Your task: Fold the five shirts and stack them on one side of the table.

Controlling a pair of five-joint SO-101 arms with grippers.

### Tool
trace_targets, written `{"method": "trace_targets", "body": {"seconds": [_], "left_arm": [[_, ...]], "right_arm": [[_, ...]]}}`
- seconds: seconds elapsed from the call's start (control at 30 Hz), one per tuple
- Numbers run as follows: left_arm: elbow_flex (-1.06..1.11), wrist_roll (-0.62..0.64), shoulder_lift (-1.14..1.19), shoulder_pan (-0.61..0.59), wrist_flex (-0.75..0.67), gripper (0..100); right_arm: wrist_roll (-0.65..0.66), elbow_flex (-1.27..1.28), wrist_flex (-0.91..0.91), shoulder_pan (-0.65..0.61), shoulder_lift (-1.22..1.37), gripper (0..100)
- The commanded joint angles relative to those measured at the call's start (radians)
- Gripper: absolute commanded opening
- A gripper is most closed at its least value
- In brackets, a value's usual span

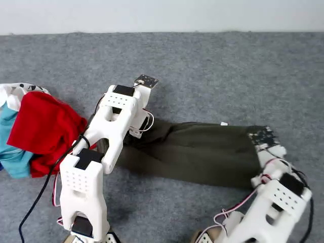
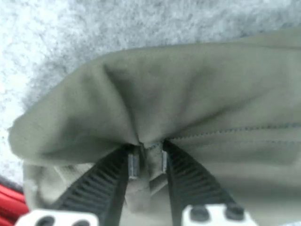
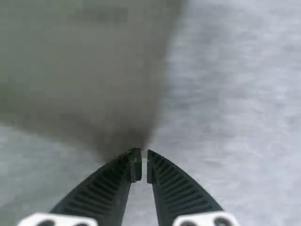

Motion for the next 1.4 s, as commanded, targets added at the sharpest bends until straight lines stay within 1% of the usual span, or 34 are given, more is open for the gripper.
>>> {"method": "trace_targets", "body": {"seconds": [0.0,0.1,0.2,0.27,0.33,0.4,0.57,0.67,0.8,0.97,1.03,1.13,1.27,1.37], "left_arm": [[0.004,-0.005,0.035,0.008,-0.015,10],[0.004,-0.005,0.035,0.008,-0.015,10],[0.004,-0.005,0.035,0.008,-0.015,10],[0.004,-0.005,0.035,0.008,-0.015,10],[0.004,-0.005,0.035,0.008,-0.015,10],[0.004,-0.005,0.035,0.008,-0.015,10],[0.004,-0.003,0.035,0.008,-0.015,10],[0.004,-0.003,0.035,0.008,-0.015,10],[0.004,-0.003,0.035,0.008,-0.015,10],[0.004,-0.003,0.035,0.008,-0.015,10],[0.004,-0.003,0.035,0.008,-0.015,10],[0.004,-0.003,0.035,0.008,-0.015,10],[0.004,-0.003,0.035,0.008,-0.015,10],[0.004,-0.003,0.035,0.008,-0.015,10]], "right_arm": [[-0.057,-0.060,0.102,-0.084,-0.019,3.8],[-0.089,-0.034,0.087,-0.148,-0.018,3.8],[-0.123,0.029,-0.005,-0.225,-0.008,3.9],[-0.126,0.092,-0.085,-0.249,-0.008,3.9],[-0.123,0.143,-0.136,-0.243,-0.008,3.9],[-0.097,0.173,-0.151,-0.217,-0.008,3.9],[0.044,0.224,-0.157,-0.116,-0.016,3.9],[0.115,0.222,-0.243,-0.027,-0.013,3.9],[0.164,0.221,-0.361,0.070,-0.010,4.0],[0.221,0.218,-0.372,0.174,-0.018,4.0],[0.218,0.190,-0.361,0.217,-0.018,4.0],[0.196,0.121,-0.291,0.249,-0.018,4.0],[0.032,0.005,-0.189,0.243,-0.018,4.0],[-0.086,-0.049,-0.145,0.193,-0.010,4.0]]}}
